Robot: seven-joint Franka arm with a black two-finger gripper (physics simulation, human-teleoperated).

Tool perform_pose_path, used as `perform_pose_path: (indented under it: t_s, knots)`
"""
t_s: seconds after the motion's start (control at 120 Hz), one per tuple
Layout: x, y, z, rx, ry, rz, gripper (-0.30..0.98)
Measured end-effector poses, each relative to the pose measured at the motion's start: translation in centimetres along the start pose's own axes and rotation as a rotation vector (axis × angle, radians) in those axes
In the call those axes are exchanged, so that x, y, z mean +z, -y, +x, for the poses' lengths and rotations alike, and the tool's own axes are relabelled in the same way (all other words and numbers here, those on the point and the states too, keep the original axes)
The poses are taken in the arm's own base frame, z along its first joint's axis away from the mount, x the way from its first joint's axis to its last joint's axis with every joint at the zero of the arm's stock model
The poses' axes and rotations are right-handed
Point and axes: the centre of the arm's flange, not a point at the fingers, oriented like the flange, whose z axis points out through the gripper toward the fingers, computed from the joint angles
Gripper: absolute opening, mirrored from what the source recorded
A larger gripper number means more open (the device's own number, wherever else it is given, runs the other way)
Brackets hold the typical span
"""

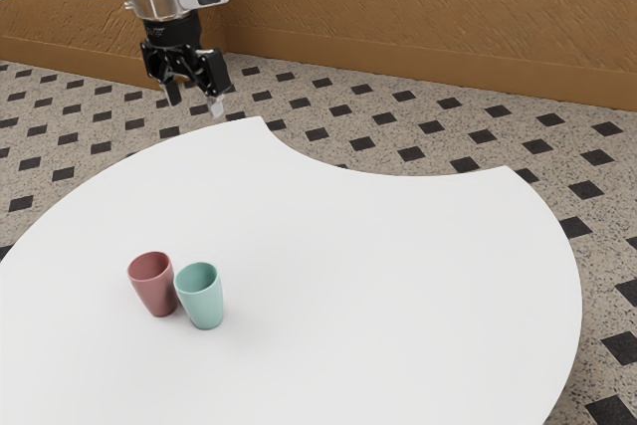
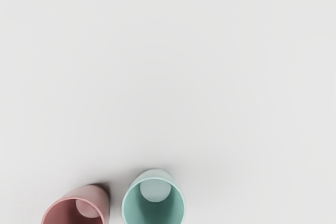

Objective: Place the right cup onto the left cup

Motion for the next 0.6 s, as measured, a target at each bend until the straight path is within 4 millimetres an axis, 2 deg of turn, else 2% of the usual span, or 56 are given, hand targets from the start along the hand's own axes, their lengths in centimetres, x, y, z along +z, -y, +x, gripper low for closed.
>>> perform_pose_path:
  t_s: [0.333,0.392,0.458,0.6]
  knots:
    - [0.0,0.3,-0.2,0.006,0.0,0.0,0.69]
    - [1.6,0.3,-0.7,0.005,0.033,-0.004,0.69]
    - [3.3,0.2,-2.5,0.001,0.051,-0.01,0.69]
    - [7.8,0.0,-5.0,-0.011,0.076,-0.021,0.69]
